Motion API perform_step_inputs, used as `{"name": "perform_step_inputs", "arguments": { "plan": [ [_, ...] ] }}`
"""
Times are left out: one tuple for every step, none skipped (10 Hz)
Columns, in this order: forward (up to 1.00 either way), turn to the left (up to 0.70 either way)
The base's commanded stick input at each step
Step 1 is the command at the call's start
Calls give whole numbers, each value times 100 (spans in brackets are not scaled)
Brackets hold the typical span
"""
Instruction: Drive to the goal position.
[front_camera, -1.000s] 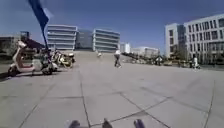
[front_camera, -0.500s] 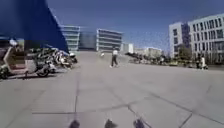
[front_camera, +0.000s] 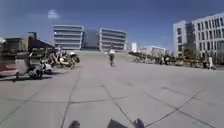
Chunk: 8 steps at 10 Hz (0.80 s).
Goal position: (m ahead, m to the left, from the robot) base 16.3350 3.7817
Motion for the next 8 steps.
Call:
{"name": "perform_step_inputs", "arguments": {
  "plan": [
    [100, 0],
    [100, 0],
    [100, 0],
    [100, 0],
    [100, 0],
    [100, 0],
    [100, 0],
    [100, 0]
  ]
}}
